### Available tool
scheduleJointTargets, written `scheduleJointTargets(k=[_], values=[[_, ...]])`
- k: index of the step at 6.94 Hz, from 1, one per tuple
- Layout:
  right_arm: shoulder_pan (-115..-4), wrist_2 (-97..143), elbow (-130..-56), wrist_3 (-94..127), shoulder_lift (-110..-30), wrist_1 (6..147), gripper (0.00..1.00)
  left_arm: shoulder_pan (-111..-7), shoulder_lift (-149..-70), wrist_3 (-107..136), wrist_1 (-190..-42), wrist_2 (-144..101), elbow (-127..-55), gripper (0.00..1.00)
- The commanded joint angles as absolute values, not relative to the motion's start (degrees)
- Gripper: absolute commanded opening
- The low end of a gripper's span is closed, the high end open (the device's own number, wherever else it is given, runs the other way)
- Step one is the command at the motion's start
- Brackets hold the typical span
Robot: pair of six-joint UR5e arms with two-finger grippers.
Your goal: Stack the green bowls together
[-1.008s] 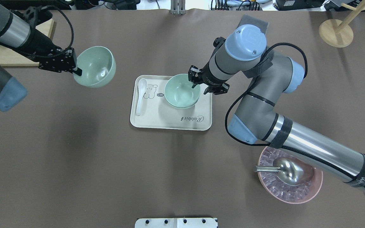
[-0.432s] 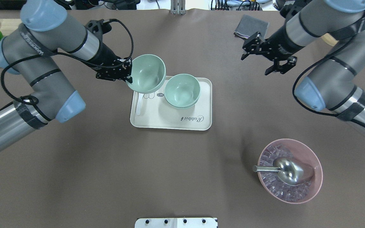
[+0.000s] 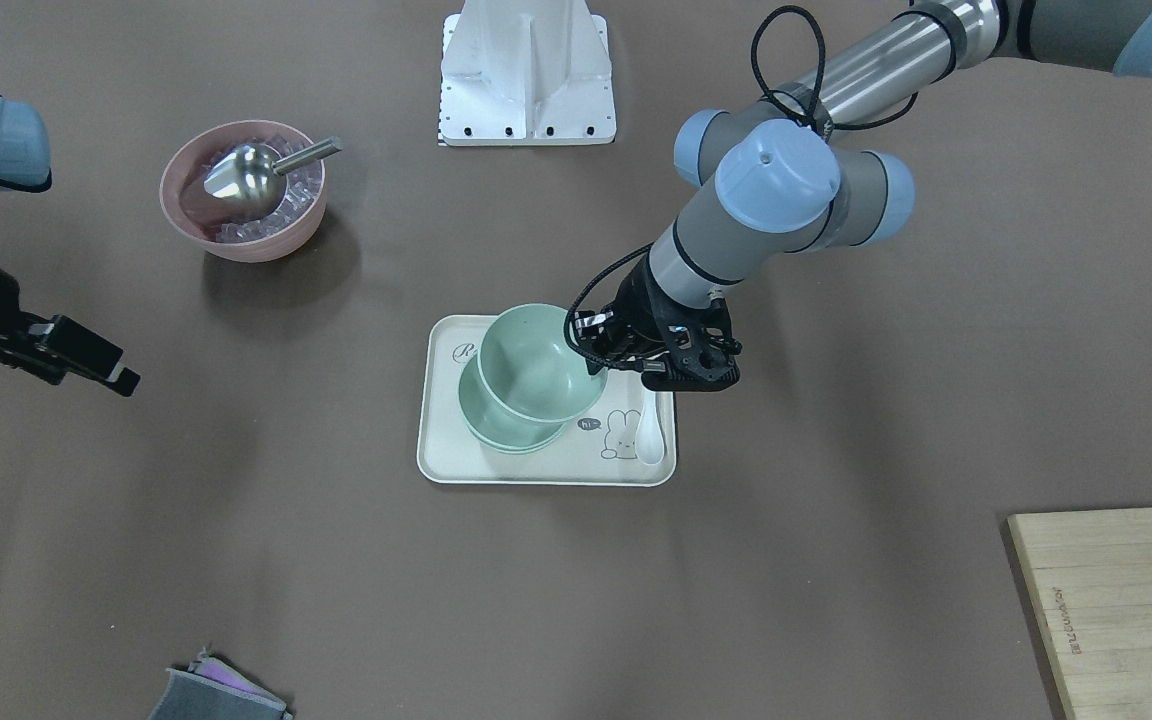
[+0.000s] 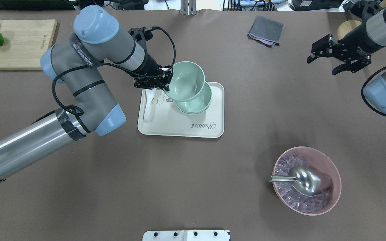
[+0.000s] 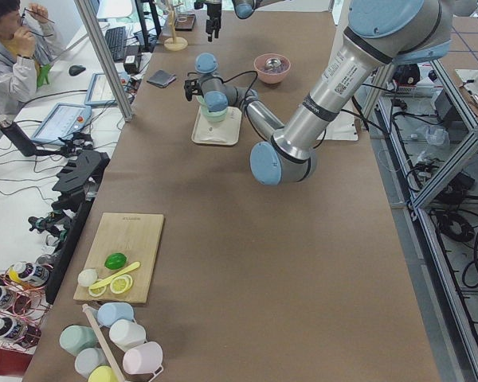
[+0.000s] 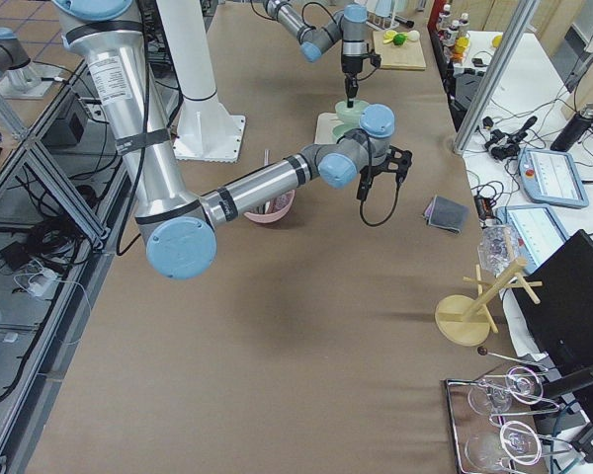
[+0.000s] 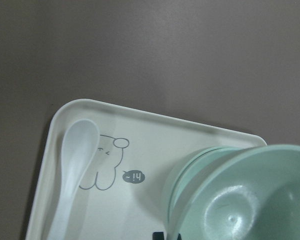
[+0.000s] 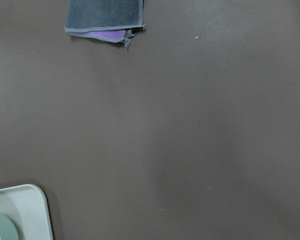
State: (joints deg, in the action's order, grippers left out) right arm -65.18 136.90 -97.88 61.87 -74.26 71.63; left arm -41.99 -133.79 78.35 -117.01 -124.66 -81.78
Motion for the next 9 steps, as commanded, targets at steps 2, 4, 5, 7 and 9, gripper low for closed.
scheduleJointTargets(k=[2, 4, 5, 7, 9], values=[[-67.5, 137.5, -98.1, 57.0, -76.7, 71.5, 1.0, -40.6, -135.9, 78.7, -120.3, -122.4, -78.3, 0.0], [-67.7, 137.7, -99.0, 57.0, -77.3, 71.6, 1.0, -40.6, -135.8, 78.7, -124.4, -122.3, -75.7, 0.0], [-67.6, 137.6, -99.6, 57.0, -77.9, 71.6, 1.0, -40.6, -135.8, 78.7, -125.8, -122.3, -74.6, 0.0], [-67.6, 137.6, -99.6, 57.0, -77.9, 71.6, 1.0, -40.4, -135.9, 78.7, -126.4, -120.4, -74.5, 0.98], [-67.5, 137.6, -99.5, 57.1, -77.9, 71.6, 1.0, -40.2, -135.7, 78.8, -126.5, -119.7, -75.0, 0.99]])
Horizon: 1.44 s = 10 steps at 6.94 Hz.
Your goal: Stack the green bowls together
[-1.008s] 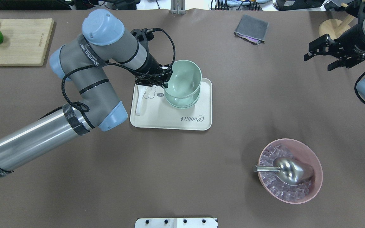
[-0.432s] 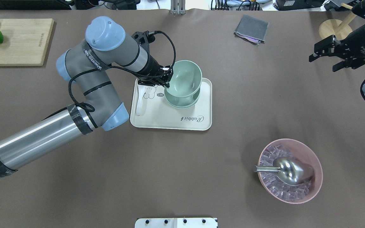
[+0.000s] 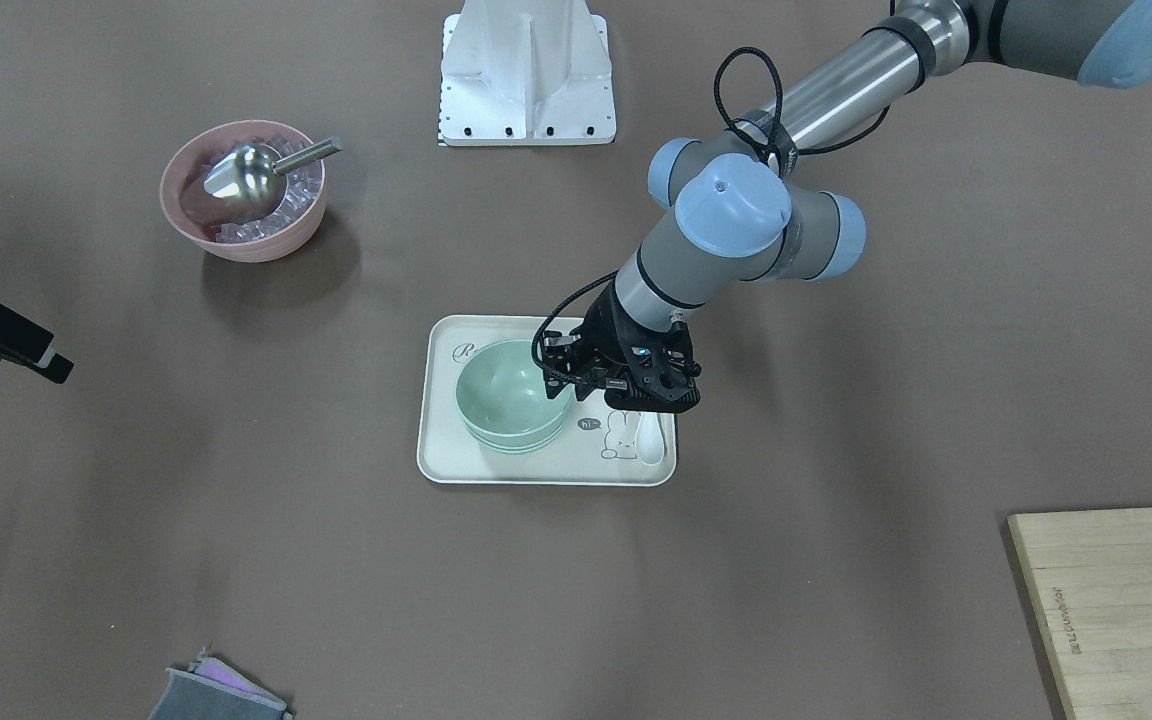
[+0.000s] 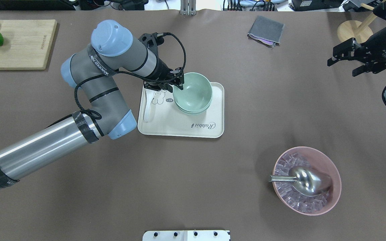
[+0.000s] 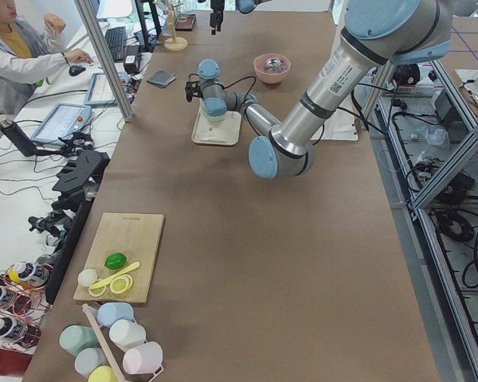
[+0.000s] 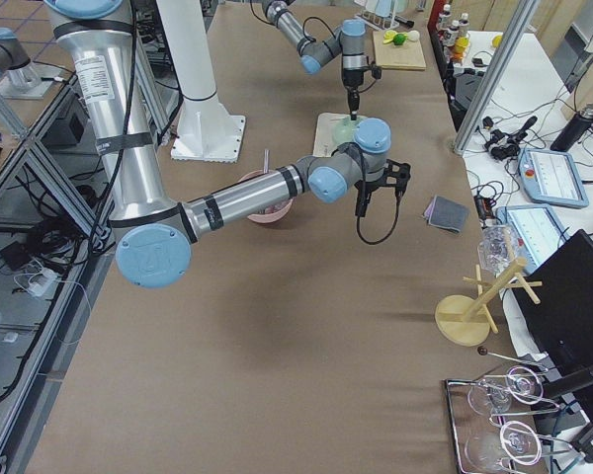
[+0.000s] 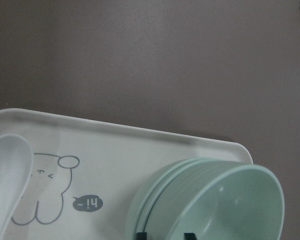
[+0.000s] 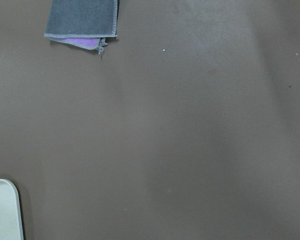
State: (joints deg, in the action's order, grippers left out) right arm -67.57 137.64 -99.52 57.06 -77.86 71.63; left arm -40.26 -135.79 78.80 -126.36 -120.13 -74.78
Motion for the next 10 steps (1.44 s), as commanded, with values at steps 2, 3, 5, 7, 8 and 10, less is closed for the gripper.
scheduleJointTargets(k=[2, 3, 5, 7, 8, 10], values=[[-67.5, 137.6, -99.4, 57.0, -77.8, 71.6, 1.0, -41.2, -134.8, 78.7, -126.3, -120.3, -78.1, 0.99], [-67.7, 137.4, -99.4, 57.0, -77.8, 71.6, 1.0, -43.1, -131.5, 78.1, -125.6, -122.0, -81.9, 0.99], [-69.3, 136.9, -99.1, 48.7, -79.7, 71.8, 1.0, -52.5, -122.0, 69.2, -125.5, -132.4, -86.5, 0.99], [-72.1, 136.8, -97.9, 40.6, -80.9, 73.4, 1.0, -58.3, -110.3, 52.6, -123.2, -133.0, -92.4, 0.99], [-73.8, 136.7, -97.7, 33.1, -82.0, 77.0, 1.0, -63.0, -104.0, 41.2, -121.7, -135.1, -93.8, 0.99], [-79.3, 136.6, -91.0, 17.6, -82.9, 78.0, 1.0, -73.9, -96.8, 16.8, -115.6, -138.1, -93.0, 0.99]])
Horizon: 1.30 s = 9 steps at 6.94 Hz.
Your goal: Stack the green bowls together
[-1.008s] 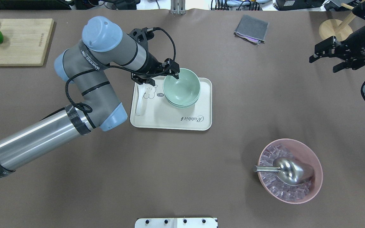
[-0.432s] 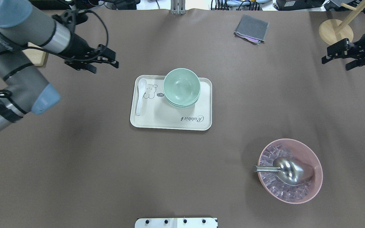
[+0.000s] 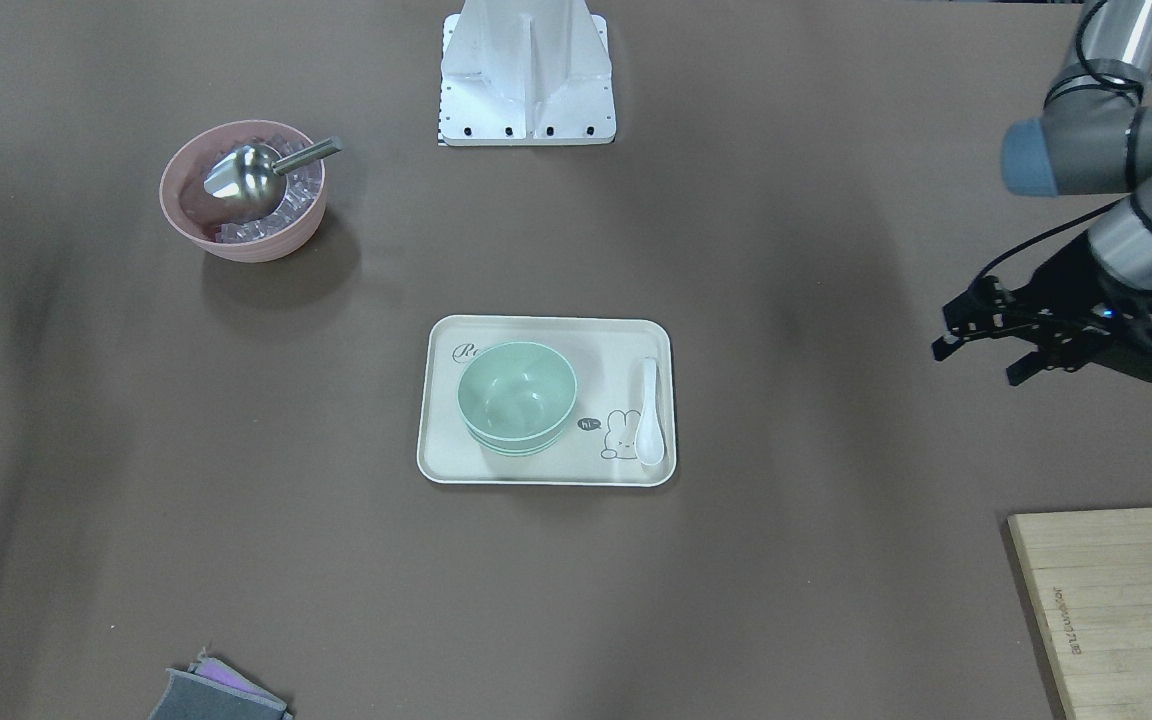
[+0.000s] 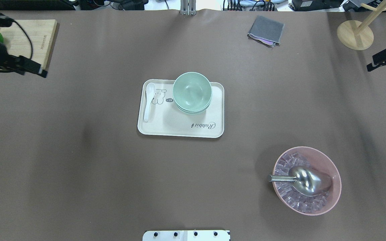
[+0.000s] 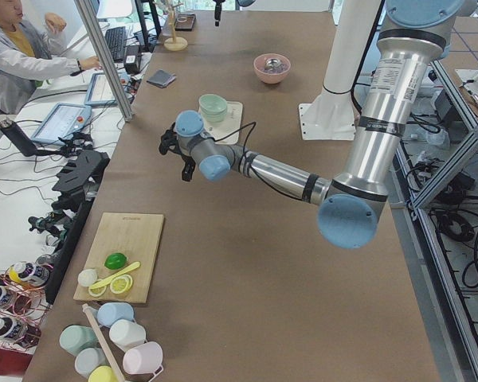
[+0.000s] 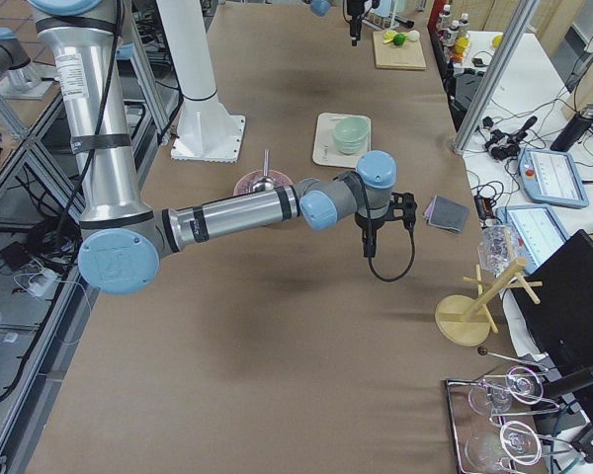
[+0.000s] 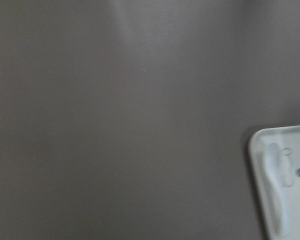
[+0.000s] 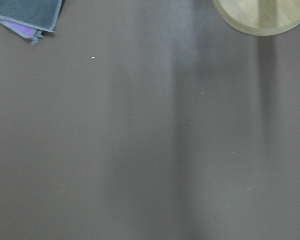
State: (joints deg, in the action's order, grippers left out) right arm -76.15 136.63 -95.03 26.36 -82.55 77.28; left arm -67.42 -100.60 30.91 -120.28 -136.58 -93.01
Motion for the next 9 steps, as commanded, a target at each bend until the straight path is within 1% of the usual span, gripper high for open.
scheduleJointTargets(k=[1, 2, 3, 4, 5, 7, 9], values=[[-81.6, 136.8, -88.2, 11.2, -82.9, 78.0, 1.0, -78.2, -96.7, 6.1, -108.2, -137.5, -92.8, 0.99], [-82.2, 136.6, -87.4, 9.4, -83.1, 77.8, 1.0, -81.6, -96.7, -2.2, -101.8, -135.8, -92.6, 0.99], [-84.4, 135.2, -86.7, 8.9, -83.7, 77.6, 1.0, -84.4, -93.7, -8.5, -100.3, -134.2, -93.2, 0.99], [-85.1, 134.1, -84.9, 6.7, -84.2, 77.4, 1.0, -86.7, -89.3, -11.0, -101.2, -134.1, -93.9, 0.99], [-85.1, 133.9, -84.4, 6.6, -84.2, 77.1, 1.0, -87.2, -87.0, -10.8, -101.2, -134.1, -93.9, 0.99], [-85.3, 131.9, -84.1, 5.1, -84.5, 77.2, 1.0, -88.0, -86.3, -7.5, -101.6, -134.3, -93.0, 0.99], [-85.3, 131.9, -84.2, 5.8, -84.2, 77.2, 1.0, -87.9, -87.4, -7.4, -103.1, -133.8, -91.2, 0.99]])
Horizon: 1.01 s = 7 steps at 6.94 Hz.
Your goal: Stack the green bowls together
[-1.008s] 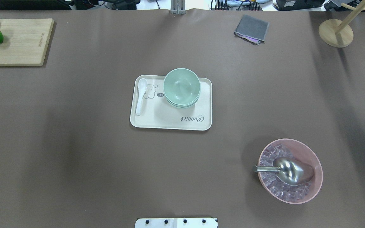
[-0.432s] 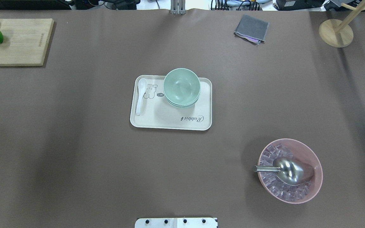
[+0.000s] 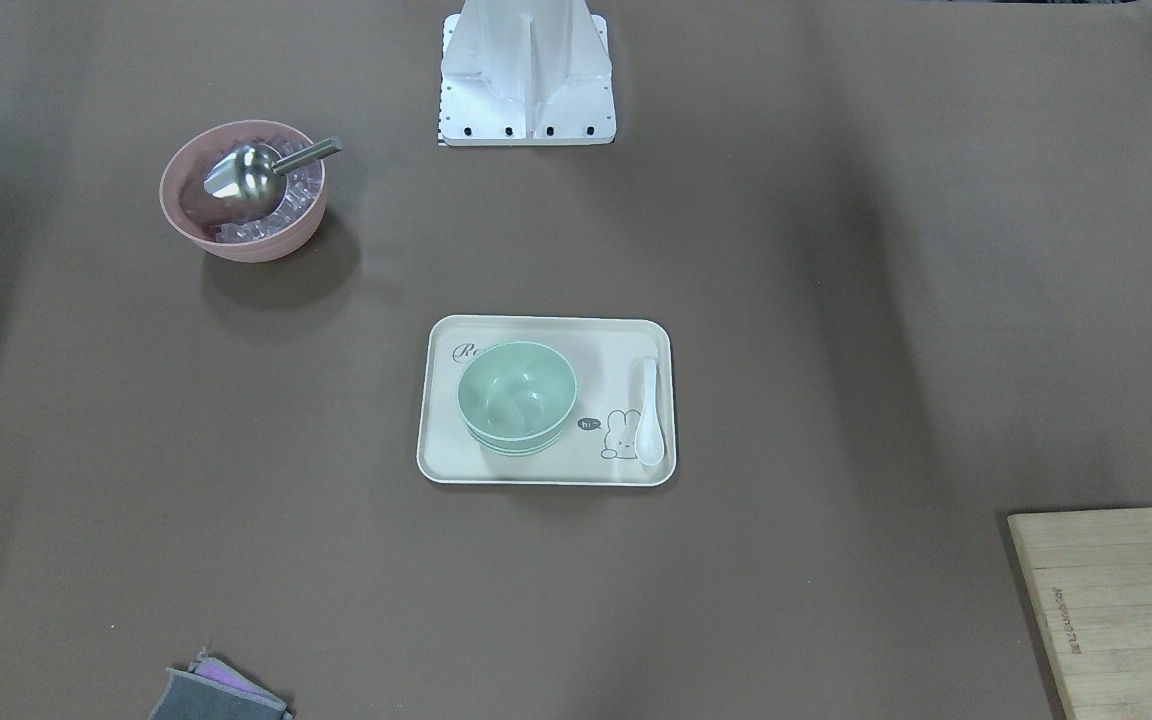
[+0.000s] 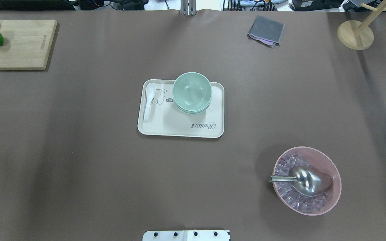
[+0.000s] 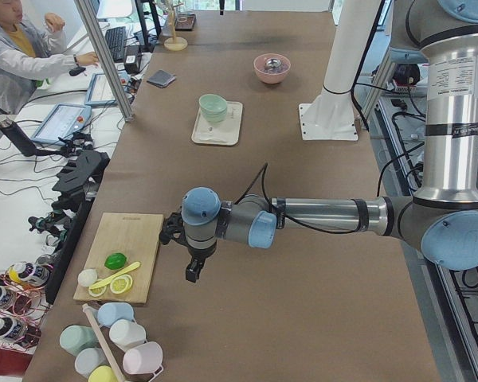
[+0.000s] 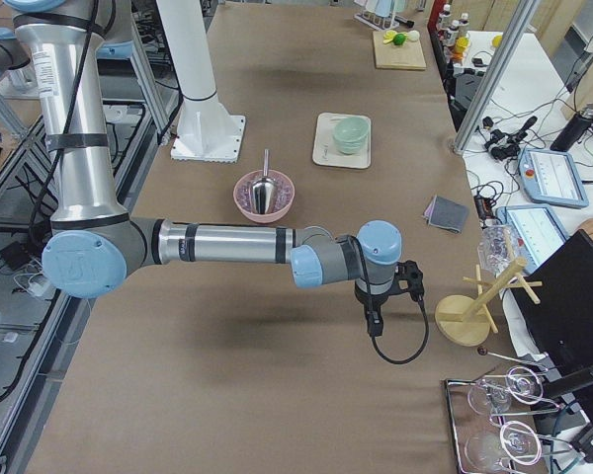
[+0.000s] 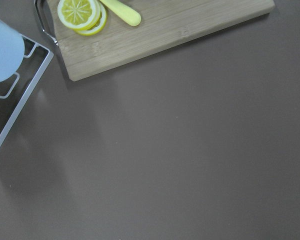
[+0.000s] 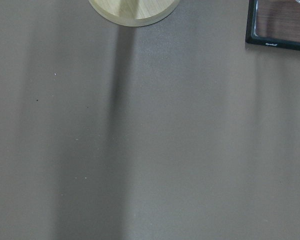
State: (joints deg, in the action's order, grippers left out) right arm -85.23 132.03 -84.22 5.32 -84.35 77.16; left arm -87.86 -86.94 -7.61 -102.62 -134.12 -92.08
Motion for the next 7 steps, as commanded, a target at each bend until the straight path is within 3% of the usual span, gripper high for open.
scheduleJointTargets(k=[1, 5, 7], values=[[-85.3, 131.9, -84.2, 5.9, -84.0, 77.2, 1.0, -88.2, -87.6, -7.2, -103.1, -133.8, -91.1, 0.99], [-86.1, 131.8, -84.3, 5.9, -84.4, 77.2, 1.0, -91.1, -87.3, -6.6, -100.5, -133.3, -91.5, 0.99], [-86.1, 130.6, -84.3, 5.9, -85.6, 77.2, 1.0, -91.1, -86.1, -6.4, -92.3, -135.2, -96.1, 0.99]])
